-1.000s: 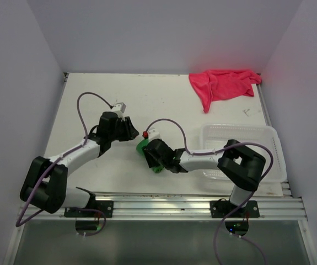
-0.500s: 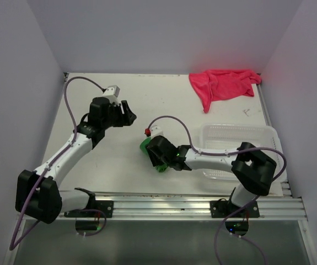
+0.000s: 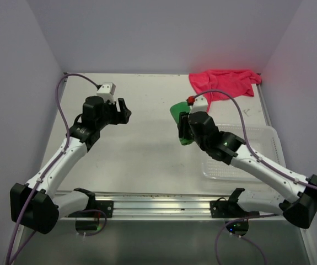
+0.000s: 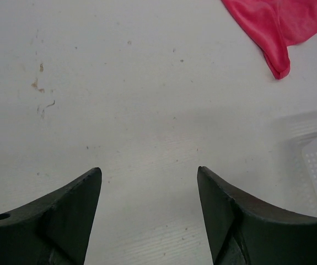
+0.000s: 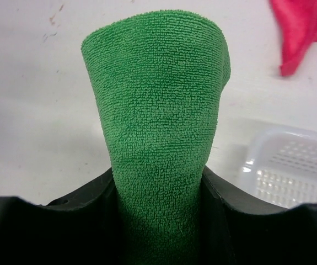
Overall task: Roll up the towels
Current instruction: Place the rolled towel into the container
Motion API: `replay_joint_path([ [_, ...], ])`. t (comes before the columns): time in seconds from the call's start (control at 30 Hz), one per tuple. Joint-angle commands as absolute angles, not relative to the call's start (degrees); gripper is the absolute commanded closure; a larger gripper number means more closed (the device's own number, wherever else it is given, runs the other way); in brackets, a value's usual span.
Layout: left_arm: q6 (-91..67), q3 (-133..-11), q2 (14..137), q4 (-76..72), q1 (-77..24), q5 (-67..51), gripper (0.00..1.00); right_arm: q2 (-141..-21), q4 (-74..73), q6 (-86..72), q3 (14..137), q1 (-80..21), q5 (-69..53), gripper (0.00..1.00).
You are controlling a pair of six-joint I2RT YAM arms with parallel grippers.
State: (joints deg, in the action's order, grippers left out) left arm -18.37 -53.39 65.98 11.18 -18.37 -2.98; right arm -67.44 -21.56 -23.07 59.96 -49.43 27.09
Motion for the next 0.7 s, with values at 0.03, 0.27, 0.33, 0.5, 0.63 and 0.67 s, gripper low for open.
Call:
replay_joint_path([
  [0.03,-16.3,-50.0,65.2,8.4,-17.9,-3.4,0.25,-58.0,-30.1,-22.4,57.3,-45.7,34.1,0.90],
  [0.27,-16.1,-47.3,63.1,7.2,-17.9,-4.2,0.23,-48.4,-34.2,-25.7,47.0,-39.9,35.4,0.89],
  [0.33,-16.0,-47.1,62.6,7.1,-18.0,-4.4,0.23,-47.6,-33.5,-26.6,43.4,-38.9,34.1,0.89],
  [0.5,-15.9,-46.8,61.7,7.0,-18.1,-4.7,0.23,-48.1,-29.4,-28.4,37.9,-37.5,31.6,0.89],
  [0.63,-15.8,-46.8,61.4,7.2,-18.5,-5.2,0.22,-49.9,-25.9,-29.4,34.1,-35.6,29.1,0.88],
  [0.67,-15.8,-46.8,61.5,7.2,-18.6,-5.1,0.22,-50.5,-24.4,-29.7,33.5,-35.1,28.4,0.88],
])
